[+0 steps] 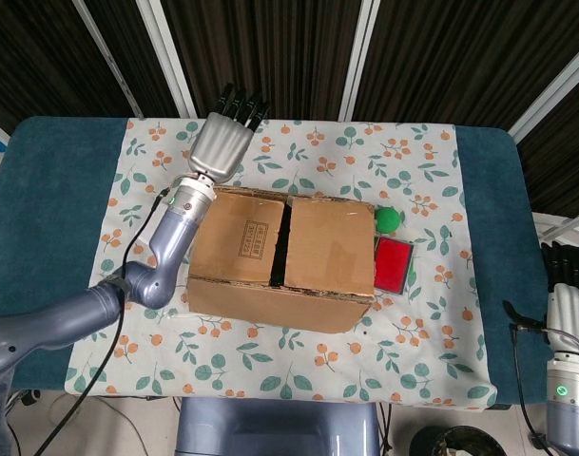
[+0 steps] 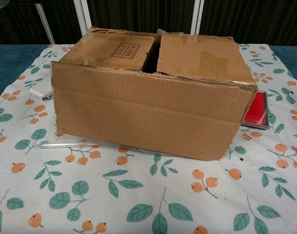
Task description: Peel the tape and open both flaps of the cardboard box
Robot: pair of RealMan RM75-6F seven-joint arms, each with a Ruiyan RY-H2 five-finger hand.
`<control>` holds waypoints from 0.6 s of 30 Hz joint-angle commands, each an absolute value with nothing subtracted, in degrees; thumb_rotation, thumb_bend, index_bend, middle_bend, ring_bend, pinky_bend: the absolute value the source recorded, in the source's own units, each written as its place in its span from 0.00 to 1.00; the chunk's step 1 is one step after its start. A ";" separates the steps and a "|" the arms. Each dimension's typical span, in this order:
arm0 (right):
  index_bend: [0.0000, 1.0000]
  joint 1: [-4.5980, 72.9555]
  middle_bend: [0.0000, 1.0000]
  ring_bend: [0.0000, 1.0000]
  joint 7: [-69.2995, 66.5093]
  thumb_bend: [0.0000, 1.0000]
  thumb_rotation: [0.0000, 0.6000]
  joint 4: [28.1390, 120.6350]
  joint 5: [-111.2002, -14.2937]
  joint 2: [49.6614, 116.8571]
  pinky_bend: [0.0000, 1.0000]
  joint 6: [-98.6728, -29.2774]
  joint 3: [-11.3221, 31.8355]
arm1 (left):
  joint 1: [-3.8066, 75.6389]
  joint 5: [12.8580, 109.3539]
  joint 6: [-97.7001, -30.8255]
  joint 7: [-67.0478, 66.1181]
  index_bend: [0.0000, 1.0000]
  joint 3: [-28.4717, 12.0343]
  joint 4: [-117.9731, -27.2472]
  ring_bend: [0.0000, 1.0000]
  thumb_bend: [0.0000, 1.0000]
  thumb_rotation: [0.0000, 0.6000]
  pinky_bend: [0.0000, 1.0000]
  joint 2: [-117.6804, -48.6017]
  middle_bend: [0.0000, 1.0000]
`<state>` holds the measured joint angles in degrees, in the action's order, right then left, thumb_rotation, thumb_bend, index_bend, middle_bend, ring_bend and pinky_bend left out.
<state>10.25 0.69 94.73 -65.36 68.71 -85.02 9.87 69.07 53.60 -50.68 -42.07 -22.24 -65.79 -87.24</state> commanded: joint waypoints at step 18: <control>0.00 9.84 0.00 0.00 3.01 0.26 1.00 95.12 -66.69 68.99 0.23 -83.90 10.42 | 49.19 67.37 -63.79 -33.60 0.00 -11.41 -102.96 0.00 0.20 1.00 0.00 -63.81 0.00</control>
